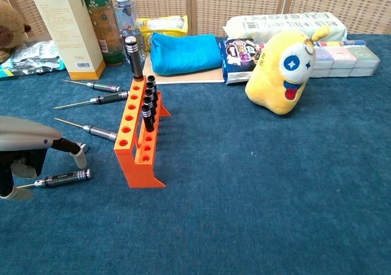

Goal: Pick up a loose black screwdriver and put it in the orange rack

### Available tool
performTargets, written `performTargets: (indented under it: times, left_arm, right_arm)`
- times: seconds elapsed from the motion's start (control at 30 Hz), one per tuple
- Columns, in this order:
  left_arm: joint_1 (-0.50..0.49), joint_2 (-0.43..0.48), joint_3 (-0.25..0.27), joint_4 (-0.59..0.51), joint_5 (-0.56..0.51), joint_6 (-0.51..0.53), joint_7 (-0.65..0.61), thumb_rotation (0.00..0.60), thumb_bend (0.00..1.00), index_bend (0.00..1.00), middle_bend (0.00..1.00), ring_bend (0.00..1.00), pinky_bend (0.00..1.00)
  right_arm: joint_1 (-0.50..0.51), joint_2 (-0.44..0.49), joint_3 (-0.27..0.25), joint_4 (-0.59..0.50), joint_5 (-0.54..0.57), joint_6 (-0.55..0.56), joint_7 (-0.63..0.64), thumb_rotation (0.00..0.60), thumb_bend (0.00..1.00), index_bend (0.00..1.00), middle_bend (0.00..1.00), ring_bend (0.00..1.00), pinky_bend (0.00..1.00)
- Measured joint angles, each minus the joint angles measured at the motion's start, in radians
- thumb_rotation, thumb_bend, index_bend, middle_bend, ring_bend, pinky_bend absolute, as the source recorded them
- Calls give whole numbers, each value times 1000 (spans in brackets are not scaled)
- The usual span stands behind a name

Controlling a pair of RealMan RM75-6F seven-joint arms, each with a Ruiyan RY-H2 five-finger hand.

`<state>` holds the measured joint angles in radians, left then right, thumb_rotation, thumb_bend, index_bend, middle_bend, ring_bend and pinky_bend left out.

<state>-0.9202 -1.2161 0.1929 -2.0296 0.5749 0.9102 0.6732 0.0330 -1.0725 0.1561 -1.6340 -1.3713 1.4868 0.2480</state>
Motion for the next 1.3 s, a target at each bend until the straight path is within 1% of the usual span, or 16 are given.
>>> performTargets:
  times: [0.3, 0.53, 0.67, 0.83, 0.97, 1.13, 1.3]
  left_arm:
    - [-19, 0, 1, -13, -16, -30, -22, 600, 332, 194, 1000, 1000, 986]
    - [-26, 32, 1, -25, 11, -99, -84, 600, 333, 194, 1000, 1000, 986]
    - [-24, 40, 2, -22, 34, -108, -102, 600, 332, 197, 1000, 1000, 986]
    - [12, 18, -2, 9, 125, -41, -110, 600, 288, 202, 1000, 1000, 986]
    - [63, -35, 2, 59, 222, 50, -100, 600, 286, 260, 1000, 1000, 986]
    - [123, -113, 9, 106, 272, 135, -56, 600, 285, 344, 1000, 1000, 986]
    - [153, -136, 9, 107, 300, 162, -47, 600, 285, 351, 1000, 1000, 986]
  right_arm:
    - [-4, 4, 0, -2, -6, 9, 5, 600, 90, 14, 150, 128, 68]
    - [-4, 4, 1, -3, -4, 8, 5, 600, 91, 14, 149, 128, 68]
    - [-3, 3, 0, -2, -4, 4, 4, 600, 90, 13, 150, 128, 69]
    - [-2, 2, 1, -2, -1, 2, 4, 600, 91, 13, 150, 127, 69]
    - [-2, 2, 1, -1, -1, 1, 5, 600, 92, 13, 150, 128, 68]
    - [-2, 4, 2, -2, -2, 1, 11, 600, 92, 13, 150, 128, 68]
    - [-2, 6, 2, -3, -2, 1, 16, 600, 92, 13, 150, 128, 68]
